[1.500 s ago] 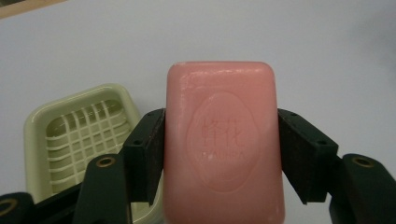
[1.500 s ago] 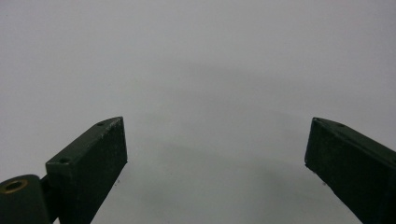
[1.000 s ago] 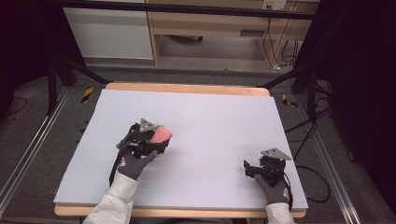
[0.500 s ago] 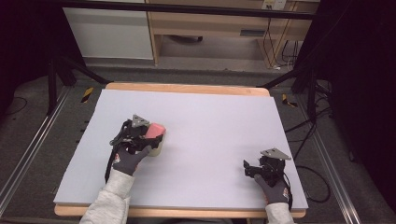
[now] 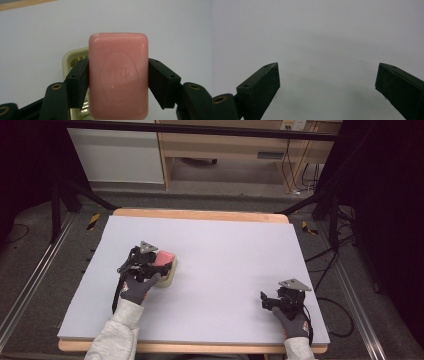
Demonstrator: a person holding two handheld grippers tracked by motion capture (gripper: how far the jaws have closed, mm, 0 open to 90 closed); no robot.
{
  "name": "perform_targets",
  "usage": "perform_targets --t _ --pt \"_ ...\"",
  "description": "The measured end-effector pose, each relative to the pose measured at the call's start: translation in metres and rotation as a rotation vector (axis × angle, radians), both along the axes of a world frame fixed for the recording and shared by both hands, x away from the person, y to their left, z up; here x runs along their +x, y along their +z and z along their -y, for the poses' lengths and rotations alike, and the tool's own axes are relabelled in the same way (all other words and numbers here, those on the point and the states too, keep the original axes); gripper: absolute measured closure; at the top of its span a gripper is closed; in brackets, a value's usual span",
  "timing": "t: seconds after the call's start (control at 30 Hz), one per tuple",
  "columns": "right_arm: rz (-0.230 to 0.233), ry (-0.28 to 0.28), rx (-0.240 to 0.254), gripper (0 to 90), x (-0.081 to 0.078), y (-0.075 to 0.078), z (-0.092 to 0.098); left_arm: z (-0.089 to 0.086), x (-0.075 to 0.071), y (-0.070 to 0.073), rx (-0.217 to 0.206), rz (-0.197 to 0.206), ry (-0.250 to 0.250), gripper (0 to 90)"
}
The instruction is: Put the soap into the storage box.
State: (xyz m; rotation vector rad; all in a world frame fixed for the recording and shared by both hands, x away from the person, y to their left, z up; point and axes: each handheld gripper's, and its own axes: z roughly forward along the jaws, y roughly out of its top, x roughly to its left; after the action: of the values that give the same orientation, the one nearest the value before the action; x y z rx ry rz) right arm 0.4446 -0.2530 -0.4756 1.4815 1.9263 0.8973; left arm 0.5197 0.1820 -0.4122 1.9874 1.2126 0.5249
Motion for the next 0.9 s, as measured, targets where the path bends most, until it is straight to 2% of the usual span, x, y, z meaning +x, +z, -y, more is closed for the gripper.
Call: perform_targets --t 0.53,0.9 --pt "-0.002 -0.002 0.003 6.0 0.0 0.0 0.0 -0.001 0.014 -0.012 0.037 -0.02 0.019 37.1" --pt "-0.006 -0.007 0.009 6.0 0.0 0.0 0.0 -0.004 0.018 -0.02 0.057 -0.041 0.032 37.1"
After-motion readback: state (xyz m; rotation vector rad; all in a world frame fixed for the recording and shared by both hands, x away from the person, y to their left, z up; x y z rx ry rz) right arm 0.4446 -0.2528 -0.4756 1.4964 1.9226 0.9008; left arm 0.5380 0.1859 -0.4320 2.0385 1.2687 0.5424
